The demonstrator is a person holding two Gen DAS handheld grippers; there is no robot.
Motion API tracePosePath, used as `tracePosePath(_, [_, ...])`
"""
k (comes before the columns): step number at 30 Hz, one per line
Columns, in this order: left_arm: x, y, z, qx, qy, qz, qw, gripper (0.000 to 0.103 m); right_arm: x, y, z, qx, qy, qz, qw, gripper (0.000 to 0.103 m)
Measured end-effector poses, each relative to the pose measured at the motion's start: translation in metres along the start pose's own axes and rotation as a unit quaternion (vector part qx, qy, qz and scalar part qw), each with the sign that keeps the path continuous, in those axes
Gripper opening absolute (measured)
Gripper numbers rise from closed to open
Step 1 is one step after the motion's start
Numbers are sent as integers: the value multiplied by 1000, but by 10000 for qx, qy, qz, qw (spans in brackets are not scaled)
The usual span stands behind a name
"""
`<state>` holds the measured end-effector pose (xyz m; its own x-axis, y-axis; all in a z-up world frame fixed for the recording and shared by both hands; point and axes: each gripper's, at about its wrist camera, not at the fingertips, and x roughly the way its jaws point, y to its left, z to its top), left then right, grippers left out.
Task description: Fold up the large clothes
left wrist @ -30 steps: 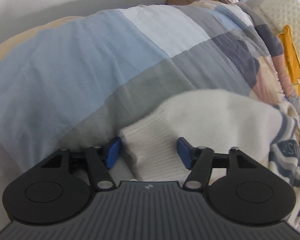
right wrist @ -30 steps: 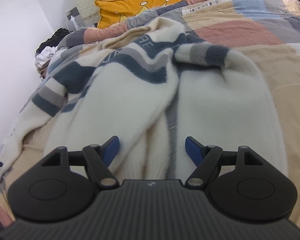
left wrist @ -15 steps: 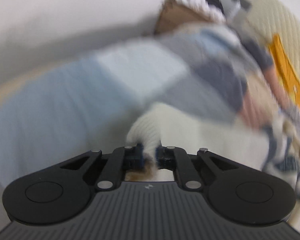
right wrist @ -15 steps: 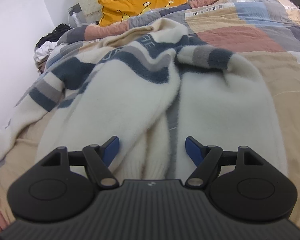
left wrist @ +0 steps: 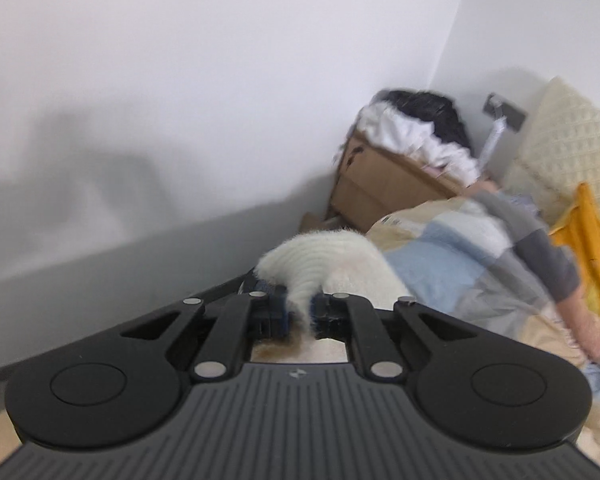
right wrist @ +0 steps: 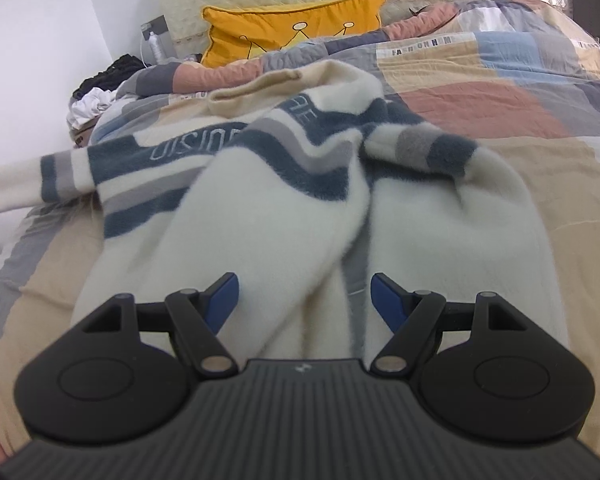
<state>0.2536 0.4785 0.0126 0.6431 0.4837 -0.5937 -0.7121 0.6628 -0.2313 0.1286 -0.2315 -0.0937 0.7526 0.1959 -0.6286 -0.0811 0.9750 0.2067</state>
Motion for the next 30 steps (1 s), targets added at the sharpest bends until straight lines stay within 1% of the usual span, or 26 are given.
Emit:
tracePosePath(3, [44, 1, -22, -4, 355, 305, 9989, 9, 7, 0, 2, 50, 46, 11, 10000, 75])
tracePosePath(5, [72, 7, -40, 75, 776, 428, 9960, 10, 9, 2, 2, -7, 7, -22, 10000, 75])
tracePosePath(7, [89, 12, -60, 153, 1011, 374, 9941, 11, 10, 4, 2, -161, -135, -217, 9995, 75])
tracePosePath(9, [93, 14, -76, 304, 1033, 429, 9933, 11, 10, 4, 2, -180, -209, -250, 9993, 75])
tracePosePath(12, [89, 10, -81, 541, 929, 452, 9932, 12, 14, -2, 1, -38, -198, -111, 9997, 75])
tracePosePath(14, [85, 2, -79, 687, 995, 463, 9916, 33, 17, -4, 0, -8, -195, -71, 9998, 75])
tracePosePath(15, [82, -3, -79, 748, 1114, 421, 9901, 57, 17, -5, 0, 5, -197, -63, 9998, 75])
tracePosePath(16, [76, -7, -82, 827, 1170, 356, 9890, 62, 17, -5, 1, 14, -206, -51, 9998, 75])
tracePosePath(19, [46, -27, -83, 1175, 1016, 158, 9877, 62, 13, -5, 2, -22, -280, -100, 9996, 75])
tracePosePath(20, [33, -33, -84, 1247, 1022, 70, 9869, 62, 11, -4, 2, -35, -302, -120, 9995, 75])
tracePosePath(23, [-9, -53, -84, 1282, 1021, -220, 9862, 62, 2, -7, 2, -5, -411, -99, 9991, 75])
tracePosePath(25, [-40, -71, -85, 1342, 959, -524, 9849, 62, -6, -9, 3, 24, -501, -109, 9987, 75])
tracePosePath(27, [-71, -90, -89, 1514, 908, -745, 9815, 62, -14, -13, 4, 82, -569, -119, 9983, 75])
tracePosePath(30, [-119, -122, -101, 1762, 842, -1153, 9739, 62, -25, -18, 5, 138, -611, -123, 9980, 75])
